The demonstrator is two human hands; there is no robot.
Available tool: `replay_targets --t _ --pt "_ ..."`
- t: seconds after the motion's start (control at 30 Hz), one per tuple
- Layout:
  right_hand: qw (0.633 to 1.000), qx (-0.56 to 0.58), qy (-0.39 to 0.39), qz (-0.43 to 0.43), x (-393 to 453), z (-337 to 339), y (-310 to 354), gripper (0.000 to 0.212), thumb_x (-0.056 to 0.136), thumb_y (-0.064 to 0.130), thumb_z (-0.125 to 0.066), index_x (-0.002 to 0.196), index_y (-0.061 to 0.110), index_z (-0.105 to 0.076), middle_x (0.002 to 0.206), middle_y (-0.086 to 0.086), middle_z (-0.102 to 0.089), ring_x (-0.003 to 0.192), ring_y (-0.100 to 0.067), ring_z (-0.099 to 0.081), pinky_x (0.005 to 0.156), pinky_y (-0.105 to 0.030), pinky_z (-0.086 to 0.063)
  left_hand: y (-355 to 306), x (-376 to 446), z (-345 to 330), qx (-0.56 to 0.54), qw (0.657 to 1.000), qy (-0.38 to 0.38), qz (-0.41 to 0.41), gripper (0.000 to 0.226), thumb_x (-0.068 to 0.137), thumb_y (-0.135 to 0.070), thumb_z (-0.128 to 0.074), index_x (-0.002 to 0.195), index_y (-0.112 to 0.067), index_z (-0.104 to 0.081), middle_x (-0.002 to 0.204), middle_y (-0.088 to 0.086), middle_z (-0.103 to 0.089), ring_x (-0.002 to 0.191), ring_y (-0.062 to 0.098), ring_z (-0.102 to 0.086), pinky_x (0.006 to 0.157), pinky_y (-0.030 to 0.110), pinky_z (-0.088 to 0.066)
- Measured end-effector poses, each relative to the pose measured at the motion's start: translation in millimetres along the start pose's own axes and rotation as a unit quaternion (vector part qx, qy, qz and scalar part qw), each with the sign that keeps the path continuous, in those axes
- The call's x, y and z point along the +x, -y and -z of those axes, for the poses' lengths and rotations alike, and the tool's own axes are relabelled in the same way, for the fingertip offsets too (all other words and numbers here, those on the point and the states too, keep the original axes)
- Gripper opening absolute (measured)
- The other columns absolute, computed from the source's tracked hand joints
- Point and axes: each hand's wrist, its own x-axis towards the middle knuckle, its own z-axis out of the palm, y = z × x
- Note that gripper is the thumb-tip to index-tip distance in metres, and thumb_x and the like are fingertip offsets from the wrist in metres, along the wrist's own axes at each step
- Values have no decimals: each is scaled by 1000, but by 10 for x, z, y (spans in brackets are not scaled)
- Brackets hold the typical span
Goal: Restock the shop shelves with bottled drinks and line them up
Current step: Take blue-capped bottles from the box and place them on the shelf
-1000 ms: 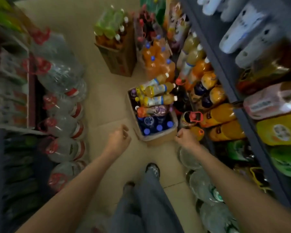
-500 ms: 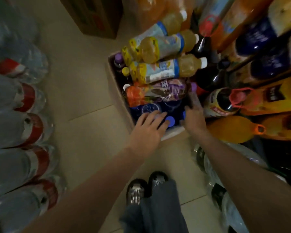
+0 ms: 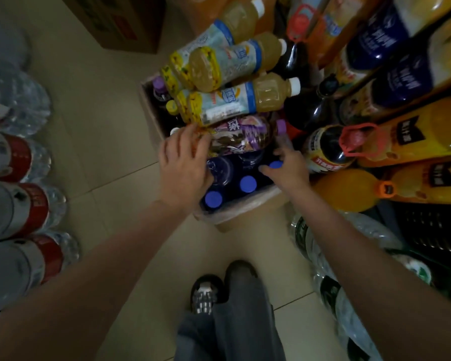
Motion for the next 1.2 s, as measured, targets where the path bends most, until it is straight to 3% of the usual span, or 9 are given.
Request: replay_targets --t 0.2,0.33,0.5,0.7,0.83,0.9,1.0,1.1,1.2 --pt "995 81 -40 -36 -199 -170 326 84 78 24 -74 144 8 -25 149 -8 -31 138 -28 -26 112 -37 -24 245 74 46 -82 986 67 128 62 76 -24 -69 131 -13 -44 139 17 -37 122 41 -38 96 49 -37" --pt "983 163 -45 -65 -46 -309 437 91 78 23 -74 146 6 -16 151 -9 -26 140 -29 -22 112 -36 -22 288 130 -64 -155 975 107 115 76 75 -15 -72 140 -18 -31 142 14 -27 121 38 -39 100 44 -37" --pt "981 176 -73 -43 -9 -326 350 90 76 26 -76 145 9 -22 148 -7 -33 138 -24 -27 109 -31 -23 298 292 -76 -135 977 133 101 74 79 -12 -67 141 -16 -26 140 18 -27 121 39 -38 102 41 -34" --pt "989 129 6 -69 134 -312 289 77 68 25 -82 133 8 -46 131 -10 -56 122 -26 -50 101 -33 -42 275 310 -5 -101 976 154 115 71 80 -22 -67 139 -12 -29 140 17 -29 120 38 -36 101 41 -31" --pt "994 106 -28 -27 88 -343 238 73 65 26 -84 127 9 -51 127 -8 -59 118 -24 -54 95 -31 -43 97 124 -150 -8 998 -34 -60 45 74 -9 -59 118 -20 -55 125 13 -56 112 35 -48 84 46 -45" --pt "996 80 -31 4 80 -359 202 71 64 29 -84 125 11 -53 124 -7 -61 116 -23 -56 92 -29 -43 33 96 -271 41 985 -31 -164 53 70 -10 -62 120 -26 -56 130 9 -55 118 31 -41 90 52 -43" --pt "999 7 -19 38 129 -299 126 70 64 32 -83 124 11 -54 125 -9 -60 118 -25 -53 97 -32 -43 -47 100 -293 73 984 19 -160 73 59 -15 -78 127 -26 -54 139 6 -42 125 31 -32 97 61 -38" --pt "978 -201 20 57 120 -181 -95 68 71 32 -78 129 12 -49 135 -12 -47 128 -30 -40 105 -39 -36 -63 -28 -339 55 976 -26 -209 49 76 -10 -61 124 -22 -57 136 7 -50 125 27 -37 100 57 -34" --pt "951 -301 8 67 77 -126 -255 60 77 29 -73 129 12 -47 128 -16 -50 122 -33 -39 97 -42 -36 -118 -165 -418 68 962 -9 -266 45 85 -10 -43 127 -19 -56 137 6 -51 126 24 -46 104 45 -29"
